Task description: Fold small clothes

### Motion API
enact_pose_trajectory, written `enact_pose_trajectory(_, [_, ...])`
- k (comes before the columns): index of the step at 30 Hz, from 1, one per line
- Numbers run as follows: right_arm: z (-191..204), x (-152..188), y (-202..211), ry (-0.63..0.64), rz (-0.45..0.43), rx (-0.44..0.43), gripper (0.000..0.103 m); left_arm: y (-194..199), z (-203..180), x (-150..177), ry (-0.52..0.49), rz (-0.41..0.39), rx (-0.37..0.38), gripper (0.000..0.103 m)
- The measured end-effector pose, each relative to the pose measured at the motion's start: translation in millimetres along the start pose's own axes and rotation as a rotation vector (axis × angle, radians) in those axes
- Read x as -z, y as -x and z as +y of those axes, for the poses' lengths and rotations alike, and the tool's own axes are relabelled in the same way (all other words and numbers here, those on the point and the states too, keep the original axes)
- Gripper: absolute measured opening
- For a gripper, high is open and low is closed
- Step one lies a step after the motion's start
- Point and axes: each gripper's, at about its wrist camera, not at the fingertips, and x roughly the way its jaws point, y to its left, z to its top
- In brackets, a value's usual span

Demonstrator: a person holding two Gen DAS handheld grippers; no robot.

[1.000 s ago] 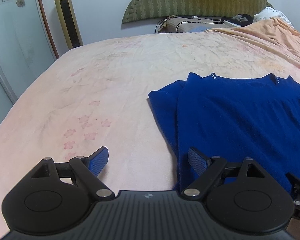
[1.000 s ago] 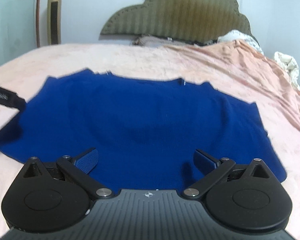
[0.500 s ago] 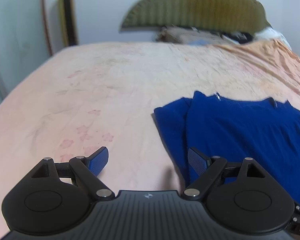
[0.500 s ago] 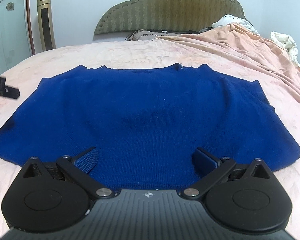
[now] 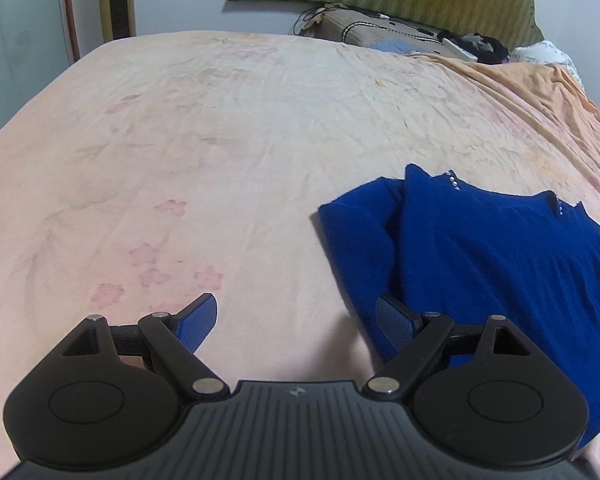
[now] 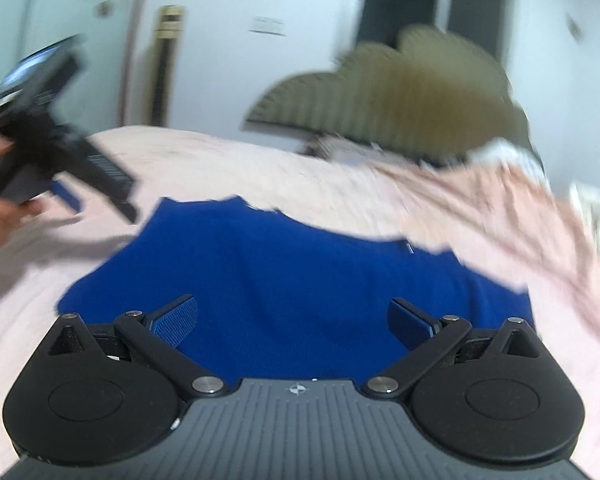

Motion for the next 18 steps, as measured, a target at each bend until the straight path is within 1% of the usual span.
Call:
enact_pose_trajectory(4, [27.9, -6.0, 4.6, 0.147, -0.006, 0.002, 0.101, -1.8, -0.4, -1.7, 0.006, 0.008, 0.023, 0.087])
enact_pose_trajectory(6, [39.7, -5.1, 4.9, 0.221, 0.001, 0.014, 0.101, -2.1, 0.5, -3.2, 0.012, 0.009, 0.054, 0.087])
enact_pose_trajectory(8, [46.6, -5.6, 5.6, 0.255, 0.008, 0.016, 0.101, -2.4, 3.3, -4.6, 0.026, 0.001, 0.09, 0.087])
enact_pose_trajectory(11, [51.9, -7.1, 4.1, 0.265, 0.024, -0.003, 0.099, -5.6, 9.3, -7.4, 0.061, 0.012, 0.175, 0.087])
enact_pose_trajectory(14, [60.0, -6.2, 3.4, 0.279, 0.033, -0.017, 0.093, -14.3, 19.8, -10.1, 0.119, 0.053, 0.302, 0.087])
enact_pose_trajectory(15, [64.4, -4.4, 4.2, 0.293, 0.034, -0.026, 0.091, -18.4, 23.0, -10.6, 0.137, 0.069, 0.34, 0.087])
enact_pose_trajectory(18, [80.7, 2.5, 5.6, 0.359, 0.031, -0.031, 0.086, -31.1, 30.3, -13.0, 0.181, 0.102, 0.421, 0.087])
